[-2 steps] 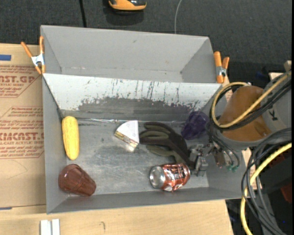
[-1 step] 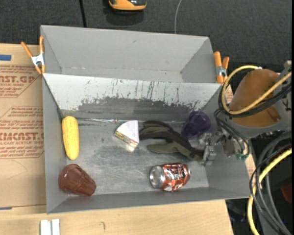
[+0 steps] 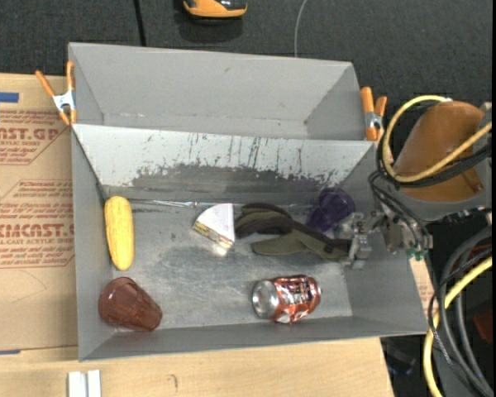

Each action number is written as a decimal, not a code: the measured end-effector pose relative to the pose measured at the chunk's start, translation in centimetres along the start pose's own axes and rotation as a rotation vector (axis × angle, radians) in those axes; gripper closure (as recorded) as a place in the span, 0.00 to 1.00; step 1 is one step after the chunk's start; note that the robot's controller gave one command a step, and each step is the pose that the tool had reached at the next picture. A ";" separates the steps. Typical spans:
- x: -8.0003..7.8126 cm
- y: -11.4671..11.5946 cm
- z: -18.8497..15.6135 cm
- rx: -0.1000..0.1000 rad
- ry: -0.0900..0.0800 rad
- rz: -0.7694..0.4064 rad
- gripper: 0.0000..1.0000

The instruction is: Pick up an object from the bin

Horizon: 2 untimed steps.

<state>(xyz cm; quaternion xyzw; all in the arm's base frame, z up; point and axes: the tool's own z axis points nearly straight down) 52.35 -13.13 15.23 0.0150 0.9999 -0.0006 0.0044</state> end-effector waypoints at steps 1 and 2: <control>-0.4 0.4 -3.2 -0.003 0.013 -0.004 1.00; 0.1 -0.1 -9.5 -0.002 0.009 0.022 1.00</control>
Offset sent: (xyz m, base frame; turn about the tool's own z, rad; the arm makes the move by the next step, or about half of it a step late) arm -0.0042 -0.0034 0.1027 0.0287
